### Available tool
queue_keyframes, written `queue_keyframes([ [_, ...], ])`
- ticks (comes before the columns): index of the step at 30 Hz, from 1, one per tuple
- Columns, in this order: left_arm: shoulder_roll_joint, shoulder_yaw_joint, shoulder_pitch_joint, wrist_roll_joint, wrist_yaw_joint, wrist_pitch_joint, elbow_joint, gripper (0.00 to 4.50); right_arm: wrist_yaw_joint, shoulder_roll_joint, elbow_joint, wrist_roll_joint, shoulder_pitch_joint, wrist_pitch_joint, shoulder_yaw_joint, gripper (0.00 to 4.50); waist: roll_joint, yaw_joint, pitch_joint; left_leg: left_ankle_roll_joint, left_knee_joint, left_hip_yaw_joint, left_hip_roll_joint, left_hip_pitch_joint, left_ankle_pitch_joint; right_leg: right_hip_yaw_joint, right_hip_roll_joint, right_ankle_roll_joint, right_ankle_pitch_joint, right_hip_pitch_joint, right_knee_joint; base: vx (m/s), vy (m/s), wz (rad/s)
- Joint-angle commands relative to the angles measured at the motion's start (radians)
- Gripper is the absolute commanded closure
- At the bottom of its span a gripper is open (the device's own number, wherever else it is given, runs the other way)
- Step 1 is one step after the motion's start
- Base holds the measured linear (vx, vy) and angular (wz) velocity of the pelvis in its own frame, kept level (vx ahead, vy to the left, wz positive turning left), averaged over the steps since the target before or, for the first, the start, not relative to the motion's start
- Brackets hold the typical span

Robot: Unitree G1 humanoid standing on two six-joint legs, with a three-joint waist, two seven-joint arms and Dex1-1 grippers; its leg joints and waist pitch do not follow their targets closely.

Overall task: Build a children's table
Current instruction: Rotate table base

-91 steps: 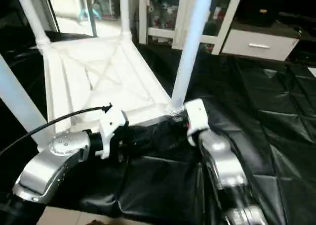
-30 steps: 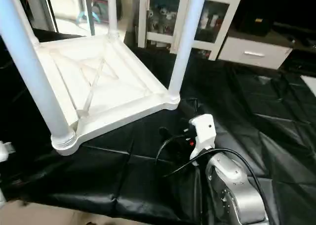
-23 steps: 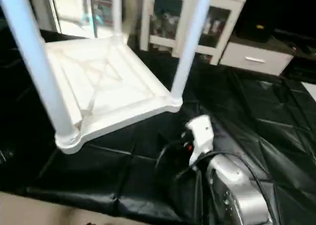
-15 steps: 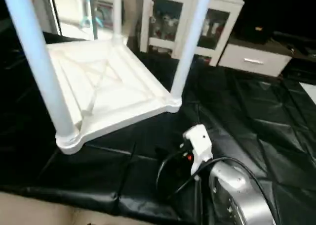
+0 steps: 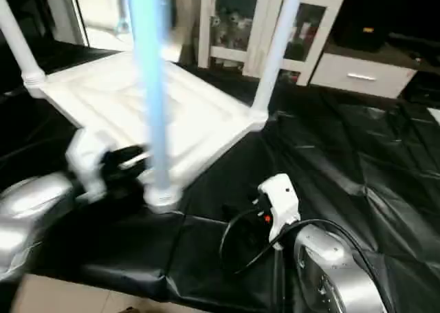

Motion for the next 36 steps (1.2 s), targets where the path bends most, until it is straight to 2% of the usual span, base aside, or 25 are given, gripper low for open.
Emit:
queue_keyframes([
  [1,-0.04,-0.078,-0.054,0.034,-0.013,-0.044,0.046,2.82,-0.003,-0.011,-0.005,-0.013,-0.006,0.012,-0.018,0.69,0.013,0.0,-0.053,-0.032,-0.086,-0.023,0.054,0.011,-0.267,0.046,-0.062,-0.142,-0.215,0.032,-0.067,0.0,0.0,0.0],
  [3,-0.079,-0.125,-0.099,0.049,-0.011,-0.067,0.095,2.82,-0.003,-0.014,-0.008,-0.013,-0.007,0.013,-0.016,0.69,0.011,0.003,-0.058,-0.024,-0.082,-0.023,0.054,0.008,-0.225,0.045,-0.062,-0.143,-0.173,0.036,-0.062,0.0,0.0,0.0],
  [4,-0.129,-0.175,-0.147,0.067,-0.007,-0.09,0.145,2.82,-0.004,-0.016,-0.012,-0.014,-0.007,0.013,-0.016,0.69,0.012,0.003,-0.057,-0.014,-0.081,-0.022,0.053,0.006,-0.2,0.044,-0.061,-0.149,-0.142,0.036,-0.062,0.0,0.0,0.0],
  [5,-0.142,-0.189,-0.158,0.072,-0.006,-0.095,0.157,2.82,-0.004,-0.017,-0.013,-0.014,-0.007,0.013,-0.016,0.69,0.011,0.004,-0.059,-0.012,-0.078,-0.02,0.053,0.009,-0.195,0.044,-0.06,-0.153,-0.132,0.035,-0.061,0.0,0.0,0.0],
  [6,-0.19,-0.222,-0.191,0.085,-0.003,-0.118,0.201,2.82,-0.005,-0.018,-0.011,-0.014,-0.01,0.012,-0.019,0.69,0.016,0.007,-0.06,-0.007,-0.076,-0.021,0.054,0.006,-0.178,0.044,-0.063,-0.164,-0.109,0.039,-0.057,0.0,0.0,0.0],
  [7,-0.222,-0.24,-0.213,0.096,0.004,-0.134,0.235,2.82,-0.005,-0.018,-0.009,-0.013,-0.012,0.011,-0.021,0.69,0.01,0.01,-0.059,0.002,-0.074,-0.018,0.054,0.007,-0.175,0.044,-0.063,-0.165,-0.112,0.038,-0.061,0.0,0.0,0.0],
  [8,-0.222,-0.24,-0.213,0.096,0.004,-0.134,0.235,2.82,-0.005,-0.018,-0.009,-0.013,-0.012,0.011,-0.021,0.69,0.009,0.014,-0.06,0.008,-0.073,-0.019,0.056,0.006,-0.171,0.044,-0.067,-0.173,-0.111,0.041,-0.059,0.0,0.0,0.0],
  [11,-0.32,-0.232,-0.269,0.116,0.07,-0.198,0.36,2.82,-0.007,-0.018,-0.013,-0.016,-0.011,0.012,-0.02,0.69,0.006,0.013,-0.059,0.017,-0.072,-0.018,0.054,0.003,-0.161,0.043,-0.065,-0.181,-0.107,0.044,-0.06,0.0,0.0,0.0],
  [13,-0.336,-0.222,-0.293,0.132,0.103,-0.235,0.412,2.82,-0.008,-0.019,-0.016,-0.018,-0.01,0.011,-0.018,0.69,0.005,0.011,-0.058,0.023,-0.073,-0.02,0.054,0.002,-0.196,0.042,-0.067,-0.169,-0.163,0.045,-0.069,0.0,0.0,0.0],
  [14,-0.331,-0.214,-0.299,0.135,0.111,-0.244,0.423,2.82,-0.008,-0.02,-0.018,-0.019,-0.01,0.011,-0.019,0.69,0.01,0.011,-0.057,0.021,-0.075,-0.023,0.054,0.0,-0.208,0.041,-0.07,-0.161,-0.196,0.047,-0.071,0.0,0.0,0.0],
  [16,-0.312,-0.198,-0.305,0.13,0.106,-0.252,0.436,2.82,-0.009,-0.023,-0.02,-0.019,-0.007,0.01,-0.021,0.69,0.007,0.008,-0.058,0.021,-0.075,-0.024,0.055,0.002,-0.218,0.04,-0.07,-0.153,-0.222,0.045,-0.072,0.0,0.0,0.0],
  [17,-0.306,-0.19,-0.308,0.127,0.1,-0.257,0.445,2.82,-0.008,-0.024,-0.021,-0.02,-0.005,0.009,-0.023,0.69,0.007,0.006,-0.057,0.022,-0.076,-0.024,0.056,0.001,-0.22,0.04,-0.069,-0.153,-0.227,0.044,-0.074,0.0,0.0,0.0],
  [19,-0.254,-0.166,-0.306,0.12,0.057,-0.277,0.465,2.82,-0.006,-0.026,-0.022,-0.022,0.003,0.006,-0.027,0.69,0.014,0.003,-0.057,0.022,-0.077,-0.024,0.056,0.004,-0.222,0.04,-0.066,-0.154,-0.229,0.041,-0.073,0.0,0.0,0.0],
  [22,-0.205,-0.16,-0.305,0.123,0.01,-0.3,0.491,2.82,-0.006,-0.025,-0.024,-0.023,0.007,0.007,-0.027,0.69,0.017,-0.001,-0.058,0.015,-0.078,-0.023,0.054,0.005,-0.227,0.039,-0.063,-0.153,-0.218,0.038,-0.07,0.0,0.0,0.0],
  [23,-0.186,-0.156,-0.307,0.121,-0.015,-0.312,0.507,2.82,-0.007,-0.024,-0.026,-0.024,0.007,0.009,-0.027,0.69,0.019,0.001,-0.06,0.015,-0.076,-0.023,0.054,0.007,-0.218,0.039,-0.063,-0.161,-0.195,0.038,-0.068,0.0,0.0,0.0],
  [24,-0.135,-0.152,-0.307,0.087,-0.116,-0.3,0.518,2.82,-0.007,-0.022,-0.025,-0.024,0.008,0.008,-0.026,0.69,0.023,0.002,-0.06,0.013,-0.077,-0.024,0.055,0.008,-0.213,0.039,-0.064,-0.166,-0.185,0.037,-0.066,0.0,0.0,0.0],
  [25,-0.11,-0.154,-0.304,0.067,-0.172,-0.285,0.513,2.63,-0.007,-0.021,-0.025,-0.024,0.008,0.008,-0.025,0.69,0.024,0.001,-0.06,0.01,-0.08,-0.022,0.055,0.009,-0.209,0.04,-0.063,-0.173,-0.173,0.036,-0.064,0.0,0.0,0.0],
  [27,-0.058,-0.172,-0.298,0.042,-0.281,-0.262,0.498,2.53,-0.006,-0.021,-0.025,-0.023,0.008,0.007,-0.025,0.69,0.025,0.003,-0.059,0.001,-0.08,-0.022,0.056,0.011,-0.211,0.04,-0.064,-0.189,-0.155,0.035,-0.059,0.0,0.0,0.0],
  [30,-0.022,-0.204,-0.307,0.05,-0.361,-0.278,0.518,2.26,0.006,-0.027,-0.026,-0.019,0.008,0.007,-0.024,0.69,0.027,0.003,-0.056,-0.01,-0.083,-0.021,0.057,0.013,-0.238,0.041,-0.066,-0.198,-0.171,0.035,-0.06,0.0,0.0,0.0],
  [33,-0.004,-0.252,-0.335,0.071,-0.457,-0.3,0.563,1.99,0.044,-0.049,-0.027,-0.011,0.009,0.003,-0.021,0.69,0.026,0.005,-0.054,-0.017,-0.085,-0.02,0.057,0.014,-0.259,0.043,-0.069,-0.186,-0.212,0.035,-0.065,0.0,0.0,0.0],
  [35,-0.002,-0.276,-0.357,0.094,-0.496,-0.321,0.6,1.92,0.064,-0.065,-0.031,-0.005,0.011,0.004,-0.025,0.69,0.026,0.007,-0.055,-0.019,-0.085,-0.02,0.058,0.014,-0.26,0.044,-0.071,-0.187,-0.207,0.036,-0.064,0.0,0.0,0.0],
  [36,-0.002,-0.276,-0.358,0.095,-0.497,-0.322,0.601,1.71,0.064,-0.065,-0.031,-0.005,0.011,0.004,-0.025,0.69,0.025,0.008,-0.057,-0.016,-0.083,-0.02,0.058,0.015,-0.253,0.044,-0.071,-0.184,-0.201,0.037,-0.064,0.0,0.0,0.0],
])
